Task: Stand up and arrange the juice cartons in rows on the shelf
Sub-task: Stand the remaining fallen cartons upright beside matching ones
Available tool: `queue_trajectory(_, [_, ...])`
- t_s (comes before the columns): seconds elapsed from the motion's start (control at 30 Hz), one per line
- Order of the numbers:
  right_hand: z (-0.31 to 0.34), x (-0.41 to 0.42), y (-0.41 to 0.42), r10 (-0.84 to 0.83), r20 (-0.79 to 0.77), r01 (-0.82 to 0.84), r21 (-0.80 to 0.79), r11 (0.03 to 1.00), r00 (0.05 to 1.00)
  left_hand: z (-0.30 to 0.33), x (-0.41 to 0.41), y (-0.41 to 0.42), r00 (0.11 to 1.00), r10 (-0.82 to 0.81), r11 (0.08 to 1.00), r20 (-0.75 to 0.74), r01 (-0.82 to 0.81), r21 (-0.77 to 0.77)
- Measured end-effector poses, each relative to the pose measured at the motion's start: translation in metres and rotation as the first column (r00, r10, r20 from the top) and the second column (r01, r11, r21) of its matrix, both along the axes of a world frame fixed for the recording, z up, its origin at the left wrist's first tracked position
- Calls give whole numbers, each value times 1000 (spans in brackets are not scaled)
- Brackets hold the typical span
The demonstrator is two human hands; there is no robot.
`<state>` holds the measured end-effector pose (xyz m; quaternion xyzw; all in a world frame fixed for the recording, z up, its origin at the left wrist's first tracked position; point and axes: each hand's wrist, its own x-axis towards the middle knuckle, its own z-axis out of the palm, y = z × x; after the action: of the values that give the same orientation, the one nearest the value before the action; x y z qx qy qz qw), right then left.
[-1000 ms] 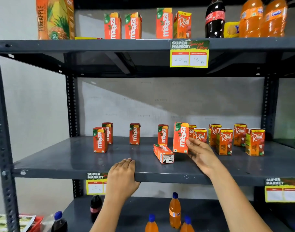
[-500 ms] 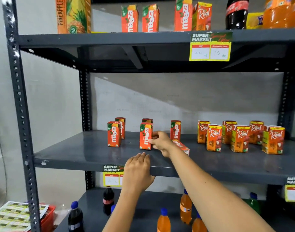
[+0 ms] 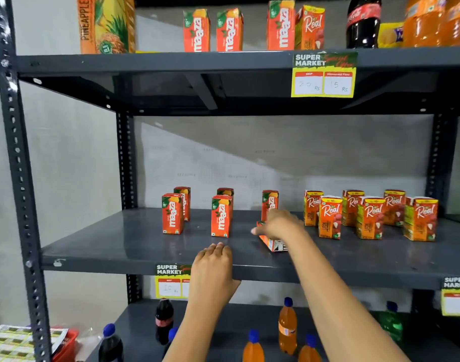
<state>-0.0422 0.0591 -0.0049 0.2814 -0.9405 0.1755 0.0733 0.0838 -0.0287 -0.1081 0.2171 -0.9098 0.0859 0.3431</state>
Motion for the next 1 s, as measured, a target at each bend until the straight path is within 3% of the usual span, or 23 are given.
queue_trajectory(0.07, [9, -12, 20, 27, 235, -31, 14, 999, 972, 4, -10, 7, 999, -1, 994, 35, 4, -109])
queue_trajectory(0.17, [14, -27, 31, 98, 466, -27, -157, 987, 880, 6, -19, 18, 996, -48, 993, 69, 55, -105])
queue_trajectory(0.23, [14, -33, 29, 118, 538, -18, -188, 982, 834, 1, -22, 15, 995, -88, 995, 45, 90, -38])
queue_trajectory(0.43, [7, -39, 19, 169, 680, 12, -252, 968, 713, -5, -26, 11, 995, -102, 995, -9, 102, -23])
queue_trajectory(0.67, [-1, -53, 34, 324, 756, 134, -474, 870, 569, -5, -24, 13, 995, -102, 994, 1, 102, -43])
queue_trajectory(0.8, [-13, -51, 40, 445, 721, 181, -610, 772, 531, -5, -24, 12, 995, -96, 995, -9, 96, -38])
queue_trajectory(0.9, [-25, -46, 46, 597, 609, 206, -770, 604, 522, -6, -24, 12, 995, -95, 994, -9, 95, -49])
queue_trajectory(1.0, [-33, -40, 52, 684, 425, 174, -897, 406, 593, -7, -24, 11, 995, -94, 994, -21, 92, -59])
